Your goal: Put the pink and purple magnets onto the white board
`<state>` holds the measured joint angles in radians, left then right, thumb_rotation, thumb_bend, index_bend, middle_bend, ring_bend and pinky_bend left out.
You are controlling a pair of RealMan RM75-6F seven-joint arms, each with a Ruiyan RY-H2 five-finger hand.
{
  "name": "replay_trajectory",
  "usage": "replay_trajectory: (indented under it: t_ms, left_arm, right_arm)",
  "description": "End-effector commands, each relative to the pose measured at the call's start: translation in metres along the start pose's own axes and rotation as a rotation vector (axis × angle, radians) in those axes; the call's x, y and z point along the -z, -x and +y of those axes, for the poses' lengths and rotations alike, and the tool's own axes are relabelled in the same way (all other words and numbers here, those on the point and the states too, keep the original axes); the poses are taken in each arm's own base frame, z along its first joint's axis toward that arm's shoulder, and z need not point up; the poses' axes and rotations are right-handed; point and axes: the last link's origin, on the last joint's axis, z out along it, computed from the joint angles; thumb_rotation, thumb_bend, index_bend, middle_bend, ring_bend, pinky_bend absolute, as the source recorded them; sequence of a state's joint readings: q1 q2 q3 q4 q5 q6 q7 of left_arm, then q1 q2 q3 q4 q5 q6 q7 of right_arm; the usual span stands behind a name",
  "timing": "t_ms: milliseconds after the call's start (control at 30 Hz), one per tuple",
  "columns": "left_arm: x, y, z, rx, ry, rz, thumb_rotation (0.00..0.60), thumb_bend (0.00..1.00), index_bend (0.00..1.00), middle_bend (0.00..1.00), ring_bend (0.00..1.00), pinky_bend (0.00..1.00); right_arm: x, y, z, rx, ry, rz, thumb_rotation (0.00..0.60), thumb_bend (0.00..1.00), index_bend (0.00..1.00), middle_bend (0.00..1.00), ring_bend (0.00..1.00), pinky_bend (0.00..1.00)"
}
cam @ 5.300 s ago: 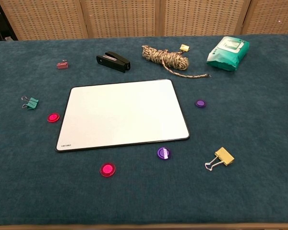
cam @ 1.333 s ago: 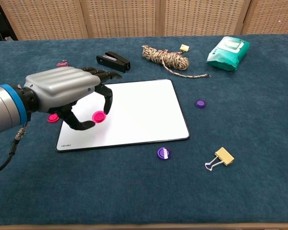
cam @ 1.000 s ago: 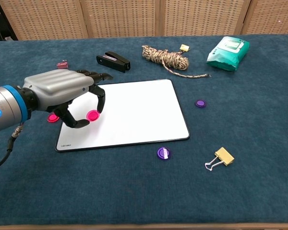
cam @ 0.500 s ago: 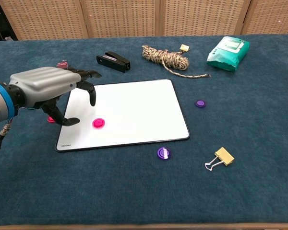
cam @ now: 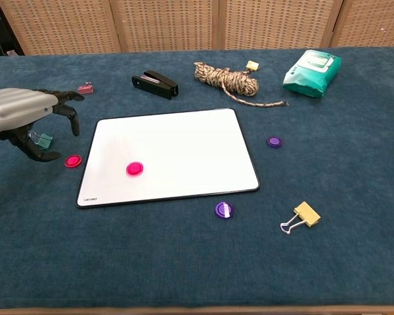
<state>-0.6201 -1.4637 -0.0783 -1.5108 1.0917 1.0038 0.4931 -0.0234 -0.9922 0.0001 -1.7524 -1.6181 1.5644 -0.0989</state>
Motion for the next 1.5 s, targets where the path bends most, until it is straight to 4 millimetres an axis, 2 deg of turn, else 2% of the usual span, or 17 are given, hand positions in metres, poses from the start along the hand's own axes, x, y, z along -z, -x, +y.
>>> replay_trajectory:
  t_ms: [33,267,733,1033,1267,1500]
  left_arm:
    - [0.000,0.007,-0.002,-0.002,-0.007,-0.003,0.600,0.29,0.38,0.00,0.00,0.00]
    - [0.000,0.014,0.002,0.014,-0.007,0.003,0.600,0.24,0.37,0.00,0.00,0.00]
    - [-0.008,0.025,0.010,0.029,-0.037,-0.015,0.600,0.26,0.39,0.00,0.00,0.00]
    - [-0.010,0.028,0.013,0.039,-0.042,-0.032,0.600,0.28,0.45,0.00,0.00,0.00]
    - [-0.011,0.030,0.011,0.027,-0.058,-0.036,0.600,0.34,0.57,0.00,0.00,0.00]
    - [-0.010,0.026,0.009,0.038,-0.063,-0.031,0.600,0.35,0.57,0.00,0.00,0.00]
  right_arm:
    - [0.000,0.000,0.000,-0.001,0.003,0.000,0.600,0.00,0.00,0.00,0.00,0.00]
    - [0.000,0.001,-0.001,-0.004,0.002,-0.005,0.600,0.00,0.00,0.00,0.00,0.00]
    - [0.000,0.000,0.002,-0.005,0.007,-0.002,0.600,0.00,0.00,0.00,0.00,0.00]
    - [0.000,0.000,0.001,-0.005,0.006,-0.005,0.600,0.00,0.00,0.00,0.00,0.00]
    - [0.000,0.000,0.002,-0.007,0.007,-0.004,0.600,0.00,0.00,0.00,0.00,0.00]
    - [0.000,0.000,0.002,-0.006,0.007,-0.005,0.600,0.00,0.00,0.00,0.00,0.00]
